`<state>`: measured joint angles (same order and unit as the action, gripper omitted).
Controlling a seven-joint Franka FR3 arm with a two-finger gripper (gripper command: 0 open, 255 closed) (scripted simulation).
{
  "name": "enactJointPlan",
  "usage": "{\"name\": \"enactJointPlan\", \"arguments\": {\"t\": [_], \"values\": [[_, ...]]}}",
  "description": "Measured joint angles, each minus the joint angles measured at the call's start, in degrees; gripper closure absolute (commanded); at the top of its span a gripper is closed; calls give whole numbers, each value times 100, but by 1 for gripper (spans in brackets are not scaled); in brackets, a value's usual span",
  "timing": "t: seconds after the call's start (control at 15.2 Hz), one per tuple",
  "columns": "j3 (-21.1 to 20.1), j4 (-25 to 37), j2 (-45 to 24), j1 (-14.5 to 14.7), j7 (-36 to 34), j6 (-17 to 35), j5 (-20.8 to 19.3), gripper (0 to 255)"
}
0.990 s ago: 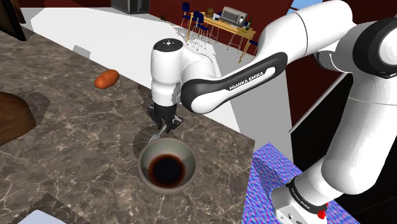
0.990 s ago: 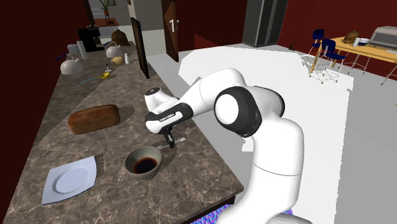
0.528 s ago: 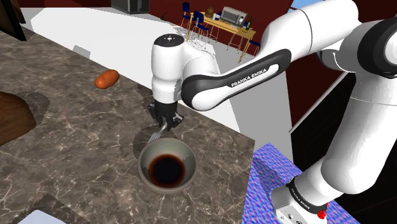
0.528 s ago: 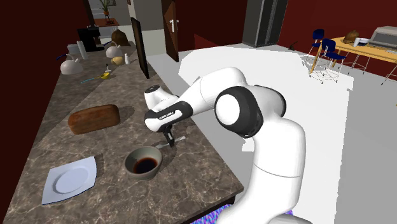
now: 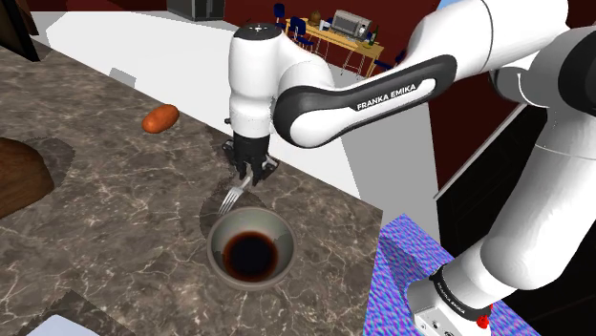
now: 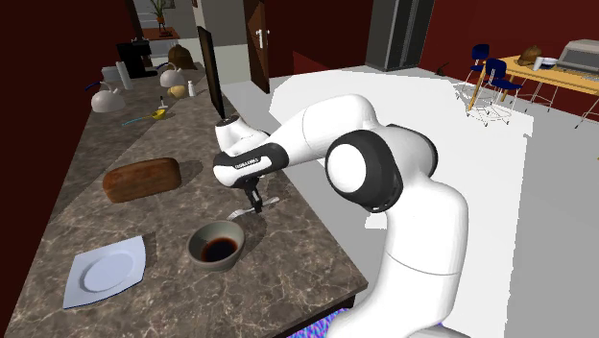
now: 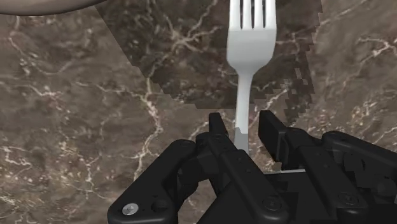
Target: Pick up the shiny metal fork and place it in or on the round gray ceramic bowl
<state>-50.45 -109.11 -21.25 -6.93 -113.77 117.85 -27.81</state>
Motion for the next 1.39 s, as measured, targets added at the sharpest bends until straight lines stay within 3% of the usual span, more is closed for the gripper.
{"name": "enactJointPlan", "arguments": {"t": [1.39], "values": [[-346,947,661,-220,605,-1288,725,255]]}}
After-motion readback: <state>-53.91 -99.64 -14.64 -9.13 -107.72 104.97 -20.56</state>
